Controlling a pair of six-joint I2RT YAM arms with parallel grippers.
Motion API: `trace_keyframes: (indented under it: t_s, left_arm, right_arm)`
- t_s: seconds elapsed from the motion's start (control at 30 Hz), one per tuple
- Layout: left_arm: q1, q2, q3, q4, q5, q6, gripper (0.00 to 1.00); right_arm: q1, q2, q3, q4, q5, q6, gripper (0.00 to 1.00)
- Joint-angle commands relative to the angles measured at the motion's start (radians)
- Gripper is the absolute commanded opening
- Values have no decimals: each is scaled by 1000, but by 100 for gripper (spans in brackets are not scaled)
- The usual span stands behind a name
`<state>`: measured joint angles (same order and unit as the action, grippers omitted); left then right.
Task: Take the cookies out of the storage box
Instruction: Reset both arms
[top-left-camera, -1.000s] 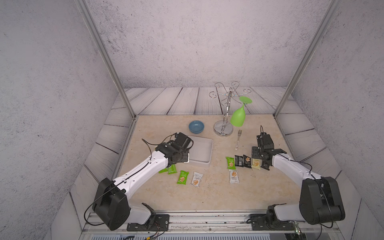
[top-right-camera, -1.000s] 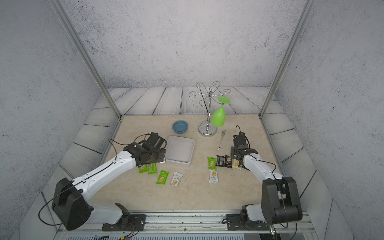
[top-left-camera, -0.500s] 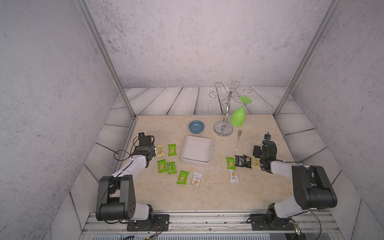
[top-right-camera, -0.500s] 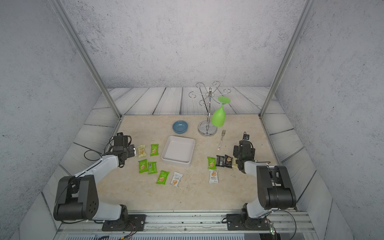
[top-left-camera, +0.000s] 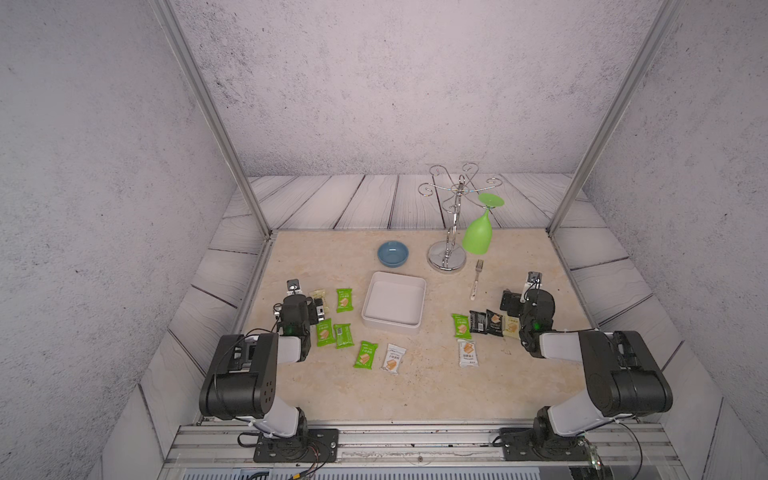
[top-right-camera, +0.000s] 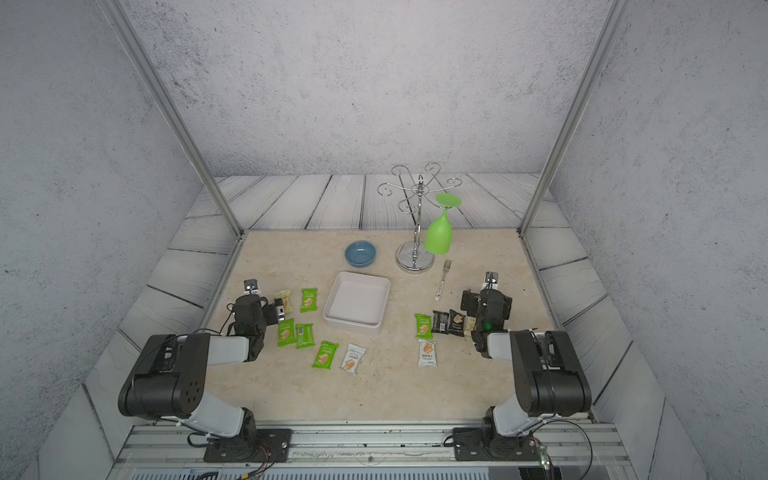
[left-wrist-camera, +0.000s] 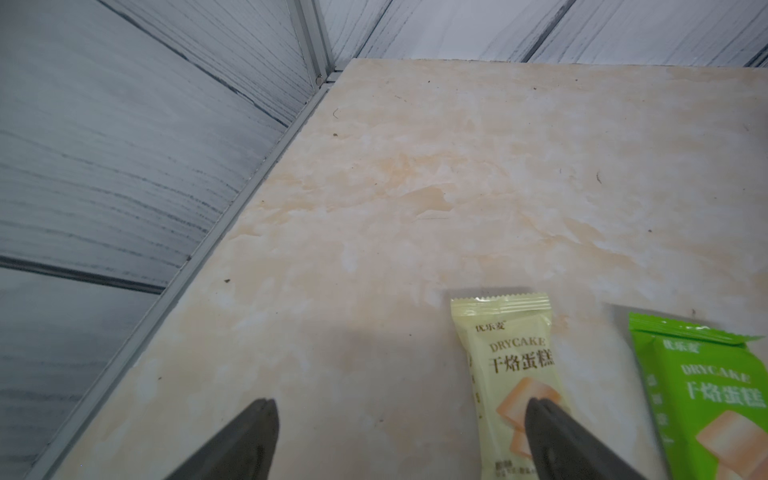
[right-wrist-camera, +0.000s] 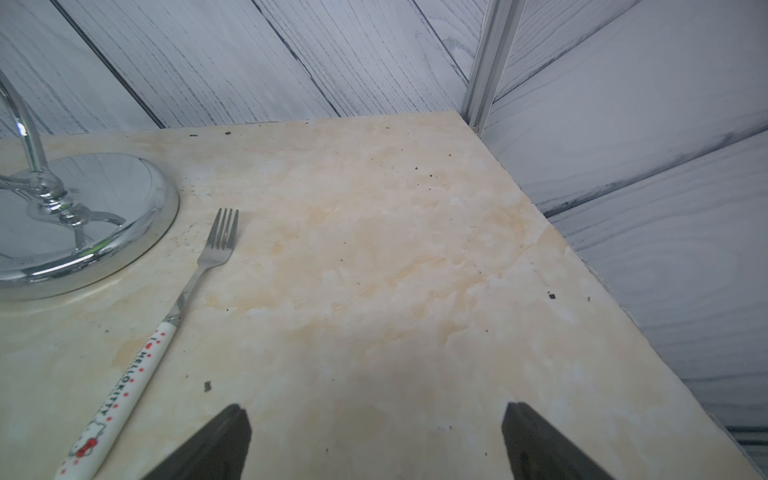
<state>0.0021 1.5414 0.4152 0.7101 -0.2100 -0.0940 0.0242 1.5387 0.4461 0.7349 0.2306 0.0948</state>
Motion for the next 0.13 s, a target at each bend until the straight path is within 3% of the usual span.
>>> trace_keyframes:
  t_s: [0.0,0.1]
  left_arm:
    - [-7,-9,10,98,-1,20,98]
    - [-9,-19,19,67,-6,19,98]
  right_arm:
    - [6,4,23,-27,-34,-19,99]
    - [5,-4,18,-23,-36,-19,99]
